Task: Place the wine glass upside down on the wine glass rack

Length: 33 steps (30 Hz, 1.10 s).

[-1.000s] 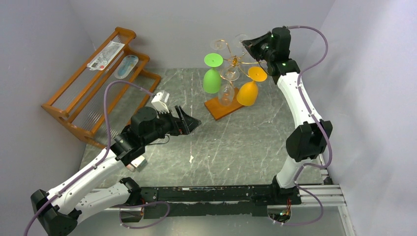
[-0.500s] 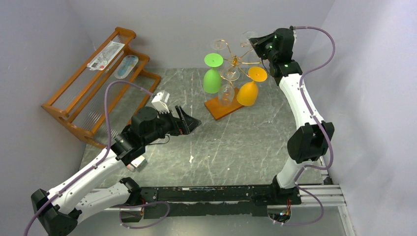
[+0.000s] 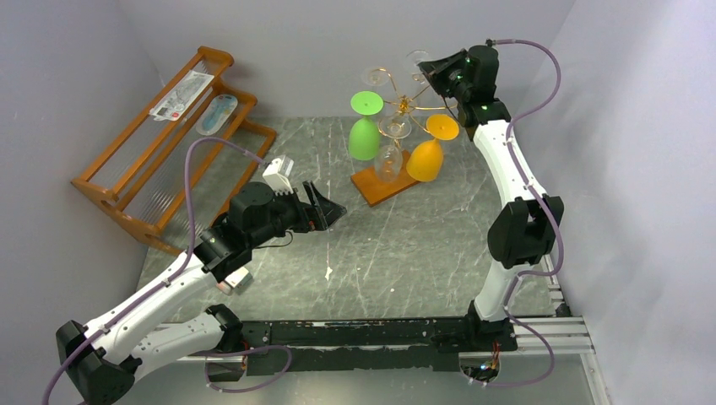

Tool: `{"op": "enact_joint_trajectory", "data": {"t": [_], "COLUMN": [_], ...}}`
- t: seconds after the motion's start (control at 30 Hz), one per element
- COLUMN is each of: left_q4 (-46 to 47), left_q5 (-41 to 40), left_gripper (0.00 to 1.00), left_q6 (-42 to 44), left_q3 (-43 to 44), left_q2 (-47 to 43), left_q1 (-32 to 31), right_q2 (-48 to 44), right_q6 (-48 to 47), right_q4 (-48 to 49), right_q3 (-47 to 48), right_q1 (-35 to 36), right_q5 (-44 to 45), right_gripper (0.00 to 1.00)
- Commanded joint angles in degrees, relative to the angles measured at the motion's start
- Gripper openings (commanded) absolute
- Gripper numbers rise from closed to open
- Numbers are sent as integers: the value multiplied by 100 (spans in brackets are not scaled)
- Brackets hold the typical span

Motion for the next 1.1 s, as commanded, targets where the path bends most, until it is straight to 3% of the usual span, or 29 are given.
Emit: {"op": "enact_joint_trajectory", "data": {"t": [0.0,0.53,1.07], "left_q4": [-29,-49,-143], "left_q5": [-69,-91,-185], "left_gripper": [96,96,95], "left_q6": [39,38,24], "left_q3": [88,71,79], "left_q2": [27,2,-80], "left_q1": [31,30,28], "right_q2": [79,-30,86], "right_q6": [-77,33,808], "right_q4": [162,-316,-949], "right_q3": [201,229,339], "right_q1": [-28,2,43], "right_q5": [-340,-609,-189], "right_gripper": [0,4,7]}}
